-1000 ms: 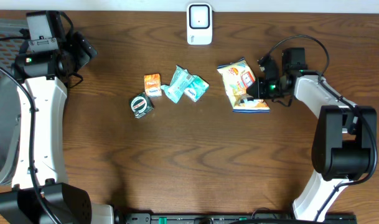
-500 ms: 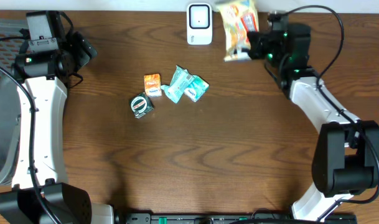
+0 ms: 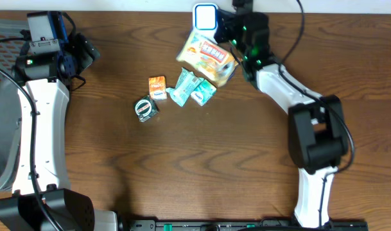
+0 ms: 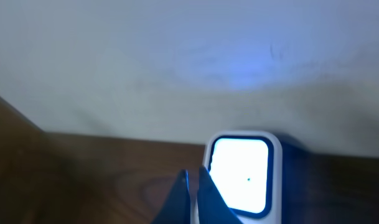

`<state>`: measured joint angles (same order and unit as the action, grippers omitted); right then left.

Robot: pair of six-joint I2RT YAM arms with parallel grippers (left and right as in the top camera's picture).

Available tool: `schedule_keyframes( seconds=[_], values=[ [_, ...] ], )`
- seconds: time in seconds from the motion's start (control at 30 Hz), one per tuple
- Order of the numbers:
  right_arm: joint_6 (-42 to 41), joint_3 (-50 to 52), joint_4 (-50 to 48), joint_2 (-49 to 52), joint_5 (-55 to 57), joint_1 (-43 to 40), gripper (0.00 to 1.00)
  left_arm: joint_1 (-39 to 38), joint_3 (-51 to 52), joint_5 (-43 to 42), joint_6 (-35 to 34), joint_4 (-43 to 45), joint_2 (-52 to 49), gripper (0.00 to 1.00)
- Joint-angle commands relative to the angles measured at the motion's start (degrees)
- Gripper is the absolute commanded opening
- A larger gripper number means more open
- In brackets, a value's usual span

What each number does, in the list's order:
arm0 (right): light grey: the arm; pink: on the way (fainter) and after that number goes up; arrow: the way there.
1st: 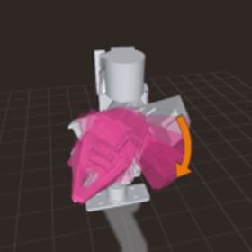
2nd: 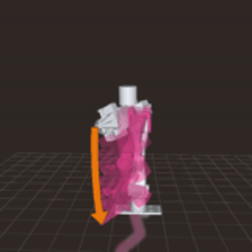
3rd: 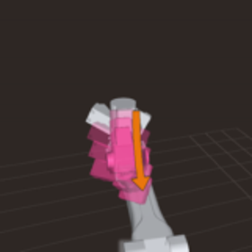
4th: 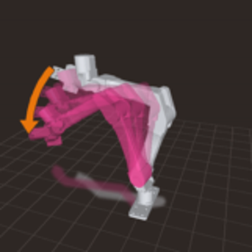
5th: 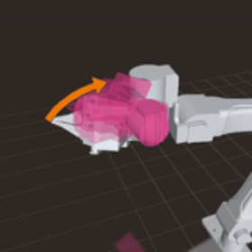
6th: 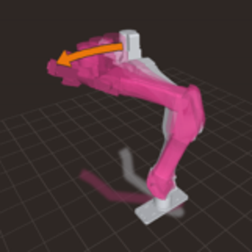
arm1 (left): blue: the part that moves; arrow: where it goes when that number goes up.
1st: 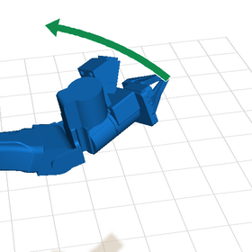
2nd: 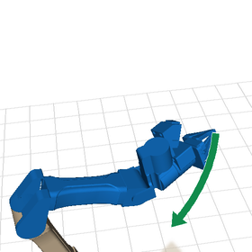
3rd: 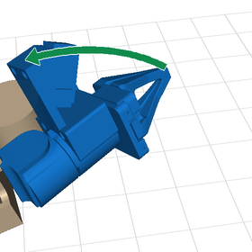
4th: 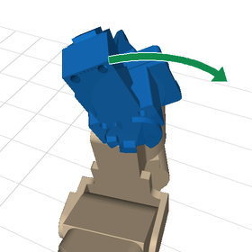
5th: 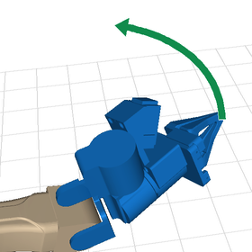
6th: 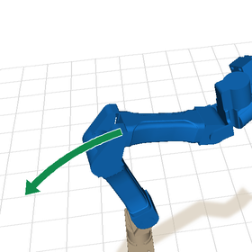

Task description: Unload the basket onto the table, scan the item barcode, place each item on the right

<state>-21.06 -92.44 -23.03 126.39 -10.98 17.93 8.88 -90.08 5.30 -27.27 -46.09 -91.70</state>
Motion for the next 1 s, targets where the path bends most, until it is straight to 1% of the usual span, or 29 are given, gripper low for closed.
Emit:
schedule_keyframes(
  seconds=[0.0,0.17,0.2,0.23,0.3,0.37,0.47,0.53,0.6,0.67,0.77,0.87,0.97],
  values=[
    [0.3,-7.7,3.9,3.4,0.8,-0.2,0.01,0.0,-0.9,0.7,-0.9,-0.1,0.0,0.98],
    [8.1,-12.9,12.0,3.3,0.4,-0.3,0.01,0.0,-0.9,0.7,-0.9,-0.1,0.0,0.98],
    [10.0,-13.7,14.3,3.3,0.4,-0.4,0.05,0.0,-0.9,0.8,-0.9,-0.1,0.0,0.98],
    [11.3,-14.2,16.3,3.3,0.4,-0.7,0.13,0.0,-0.9,0.7,-0.9,-0.1,0.0,0.98],
    [12.5,-14.4,20.1,3.3,0.3,-1.1,0.37,0.0,-0.9,0.8,-0.9,-0.1,0.0,0.98],
    [15.0,-14.4,24.2,4.0,0.3,-1.5,0.51,0.0,-0.9,0.7,-0.9,-0.1,0.0,0.98],
    [18.3,-14.4,29.5,5.3,-0.8,-1.9,0.60,0.0,-0.9,0.7,-0.9,-0.1,0.0,0.98],
    [20.7,-14.4,32.3,7.0,-4.5,-1.9,0.61,0.0,-0.9,0.7,-0.9,-0.1,0.0,0.98],
    [21.4,-14.4,34.6,7.8,-7.0,-1.9,0.62,0.0,-0.9,0.7,-0.9,-0.1,0.0,0.98],
    [22.1,-14.4,38.2,8.0,-7.2,-1.9,0.62,0.0,-0.9,0.7,-0.9,-0.1,0.0,0.98],
    [26.2,-14.4,42.8,8.0,-7.2,-1.9,0.63,0.0,-0.9,0.7,-0.9,-0.1,0.0,0.98],
    [30.0,-14.4,48.3,8.0,-7.6,-1.6,0.60,0.0,-0.9,0.7,-0.9,-0.1,0.0,0.98],
    [31.0,-14.4,55.5,7.9,-9.2,-1.4,0.56,0.0,-0.9,0.7,-0.9,-0.1,0.0,0.98]
  ],
)
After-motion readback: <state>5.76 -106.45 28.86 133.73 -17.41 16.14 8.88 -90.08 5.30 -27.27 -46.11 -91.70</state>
